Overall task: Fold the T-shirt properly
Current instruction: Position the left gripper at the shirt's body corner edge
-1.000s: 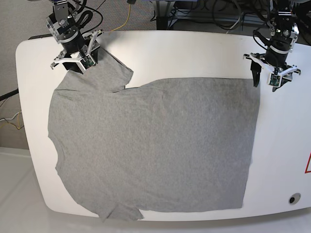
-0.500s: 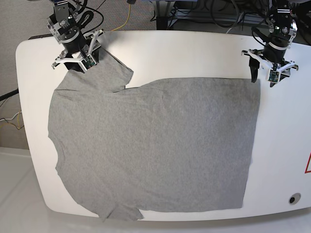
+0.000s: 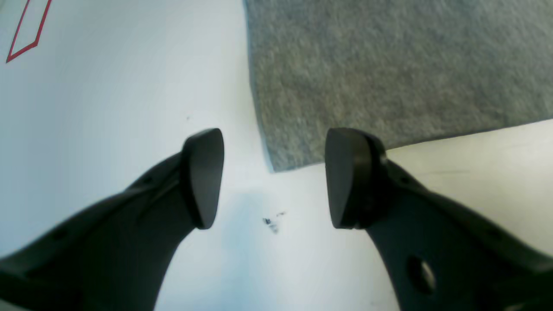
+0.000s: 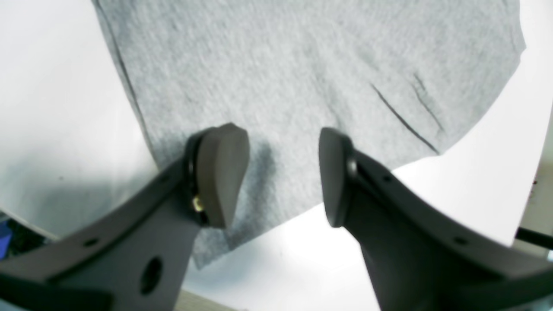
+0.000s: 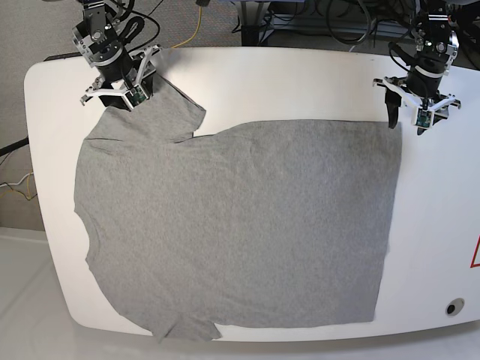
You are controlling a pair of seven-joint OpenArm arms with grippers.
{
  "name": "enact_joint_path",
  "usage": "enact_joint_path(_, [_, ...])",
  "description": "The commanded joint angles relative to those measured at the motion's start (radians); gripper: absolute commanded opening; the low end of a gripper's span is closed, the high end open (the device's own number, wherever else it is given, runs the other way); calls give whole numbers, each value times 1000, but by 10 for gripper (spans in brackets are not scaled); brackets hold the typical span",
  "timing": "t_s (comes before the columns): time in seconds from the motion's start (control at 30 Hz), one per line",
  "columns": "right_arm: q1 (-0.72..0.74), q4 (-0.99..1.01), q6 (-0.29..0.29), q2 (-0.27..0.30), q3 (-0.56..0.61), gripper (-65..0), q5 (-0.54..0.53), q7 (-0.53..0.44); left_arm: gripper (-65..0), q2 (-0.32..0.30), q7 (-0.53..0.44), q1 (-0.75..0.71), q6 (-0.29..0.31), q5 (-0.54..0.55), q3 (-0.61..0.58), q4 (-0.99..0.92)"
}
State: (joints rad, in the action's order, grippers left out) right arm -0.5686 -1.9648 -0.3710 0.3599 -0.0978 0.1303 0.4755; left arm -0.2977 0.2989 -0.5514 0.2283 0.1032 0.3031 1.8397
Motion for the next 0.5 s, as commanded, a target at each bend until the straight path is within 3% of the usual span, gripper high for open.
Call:
enact_joint_path(0.0, [6,-13,-2,8,-3,-358,-19,-19,-300,-18,-20,-2,-6,14,11,21])
enact_joint_path(0.47, [19,-9,-13,8,-1,-360,-96,-22,-303,-29,-16,-5,0,118,30,42])
